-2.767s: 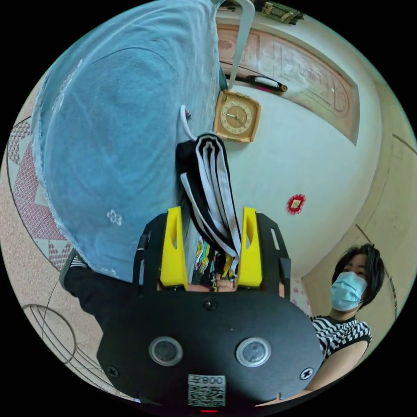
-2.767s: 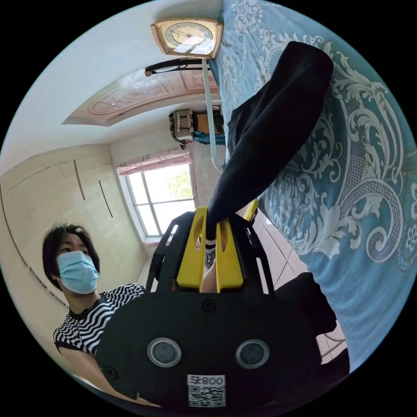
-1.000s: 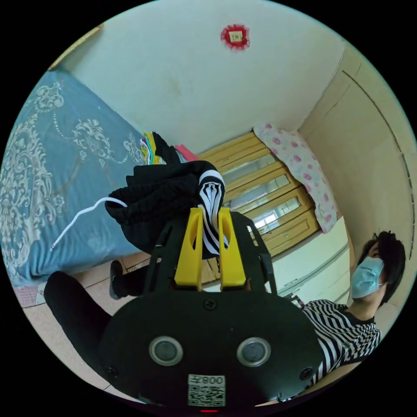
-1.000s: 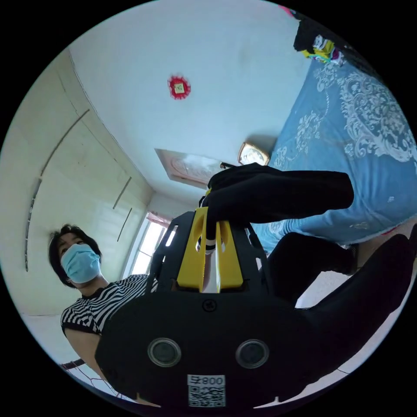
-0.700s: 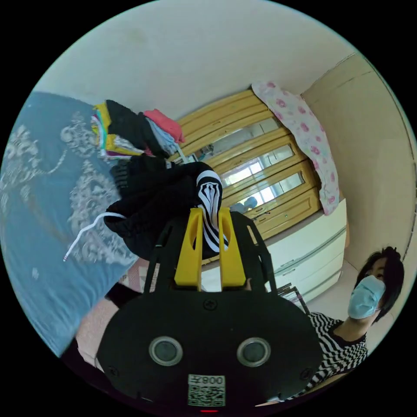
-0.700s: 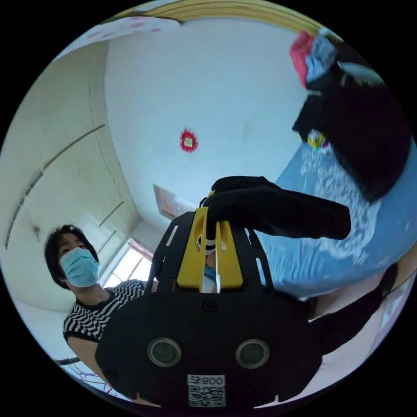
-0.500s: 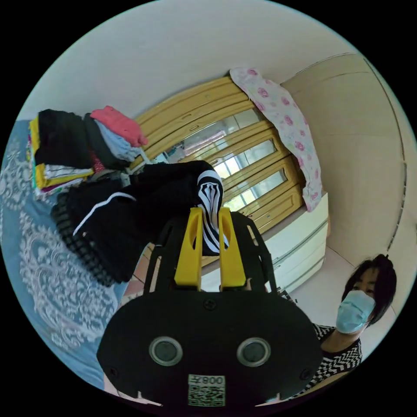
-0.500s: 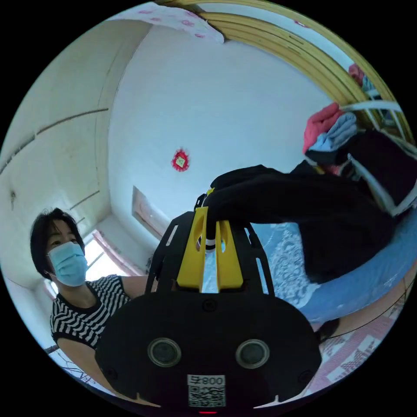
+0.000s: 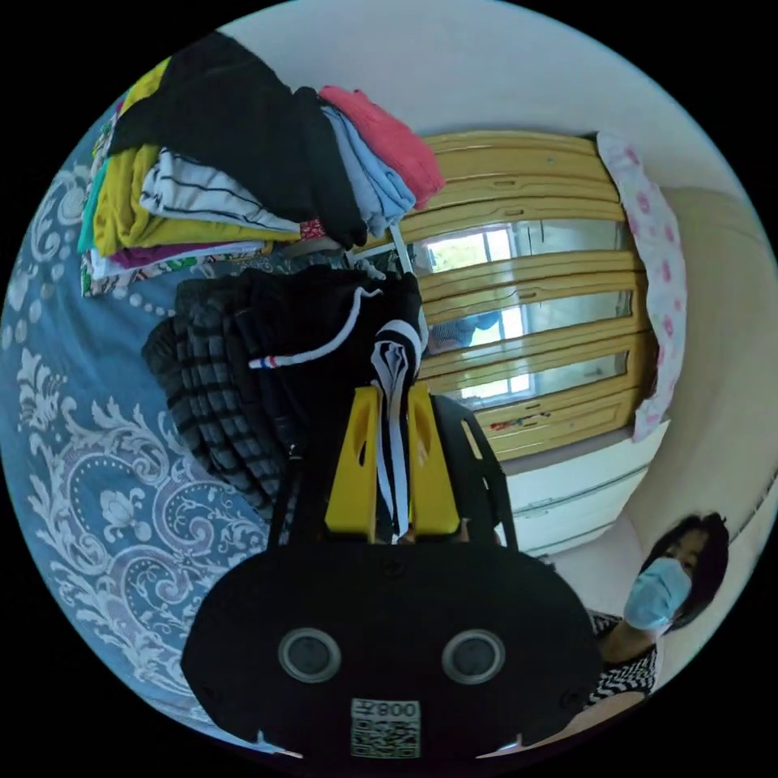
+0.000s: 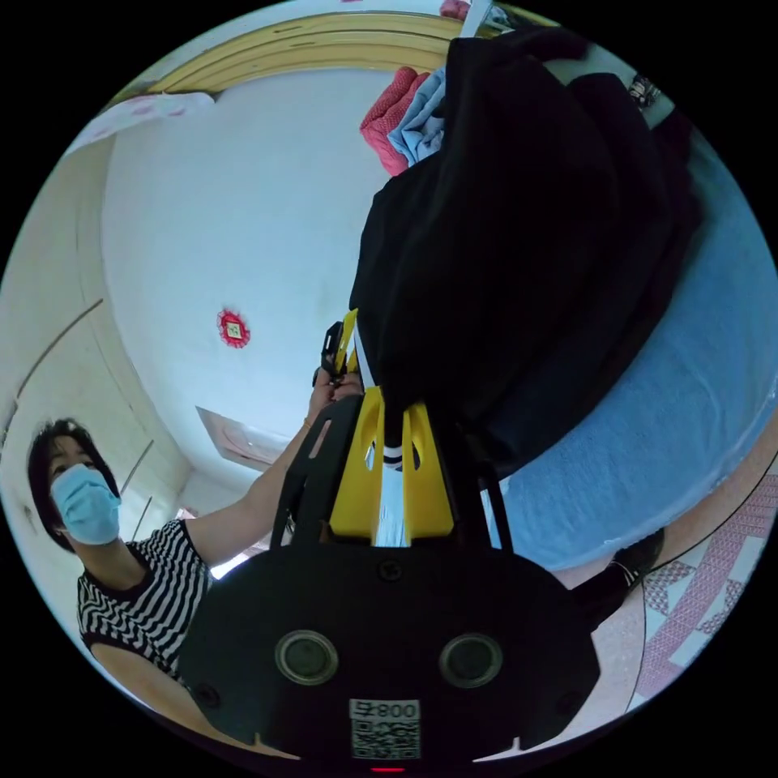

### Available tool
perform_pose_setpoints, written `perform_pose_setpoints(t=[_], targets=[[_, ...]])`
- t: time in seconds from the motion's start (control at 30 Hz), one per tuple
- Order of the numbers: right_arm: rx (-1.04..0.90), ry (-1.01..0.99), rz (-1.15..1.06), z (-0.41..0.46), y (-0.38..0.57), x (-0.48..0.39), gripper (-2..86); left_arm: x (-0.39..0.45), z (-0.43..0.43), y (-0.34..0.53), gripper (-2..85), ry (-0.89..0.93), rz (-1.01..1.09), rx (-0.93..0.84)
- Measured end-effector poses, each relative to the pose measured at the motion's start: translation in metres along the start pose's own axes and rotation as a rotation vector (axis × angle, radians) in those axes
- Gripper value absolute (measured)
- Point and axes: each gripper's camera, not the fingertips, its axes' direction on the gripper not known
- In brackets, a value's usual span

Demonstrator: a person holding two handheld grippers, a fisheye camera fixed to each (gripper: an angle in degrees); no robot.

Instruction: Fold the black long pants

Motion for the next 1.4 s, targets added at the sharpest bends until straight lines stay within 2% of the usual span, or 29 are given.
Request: perform_pose_setpoints(t=[0.13, 0.27, 0.33, 0.43, 0.53, 0.67, 0.77, 0.87, 0.97, 1.13, 1.27, 1.33, 1.4], targets=[[0.029, -0.006, -0.023, -0.013, -0.006, -0.012, 3.5, -0.041, 0.006, 0.003, 7.8, -0.041, 0.057, 0.013], [0.091, -0.023, 0.01, -0.035, 0.003, -0.014, 5.6, -0.076, -0.004, 0.023, 6.2, -0.145, 0.136, 0.198], [0.142, -0.006, 0.026, -0.051, 0.009, -0.016, 5.3, -0.083, 0.0, 0.028, 3.7, -0.18, 0.194, 0.237], [0.248, 0.042, 0.003, -0.077, 0.003, -0.03, 3.0, -0.093, 0.028, 0.022, 1.6, -0.212, 0.309, 0.178], [0.29, 0.074, -0.106, -0.085, -0.037, -0.058, 1.0, -0.107, 0.071, 0.009, 0.7, -0.339, 0.401, 0.071], [0.252, 0.211, -0.178, -0.064, -0.108, -0.08, 0.2, -0.154, 0.119, -0.008, 0.2, -0.584, 0.429, -0.026], [0.174, 0.247, -0.118, -0.033, -0.141, -0.061, 0.0, -0.197, 0.122, -0.019, 0.1, -0.694, 0.377, 0.01], [0.199, 0.213, -0.101, -0.01, -0.146, -0.051, 0.0, -0.236, 0.116, -0.022, 0.1, -0.567, 0.292, 0.036], [0.209, 0.25, -0.138, 0.01, -0.146, -0.058, 0.0, -0.246, 0.123, -0.014, 0.0, -0.635, 0.384, 0.011], [0.214, 0.212, -0.122, 0.021, -0.148, -0.071, 0.0, -0.257, 0.121, -0.004, 0.1, -0.598, 0.356, 0.021], [0.259, 0.217, -0.249, 0.036, -0.127, -0.115, 0.0, -0.234, 0.123, 0.026, 0.1, -0.533, 0.5, 0.048], [0.261, 0.246, -0.288, 0.051, -0.113, -0.127, 0.0, -0.23, 0.127, 0.039, 0.1, -0.554, 0.541, 0.048], [0.222, 0.28, -0.306, 0.075, -0.105, -0.13, 0.1, -0.24, 0.141, 0.044, 0.1, -0.662, 0.556, -0.027]])
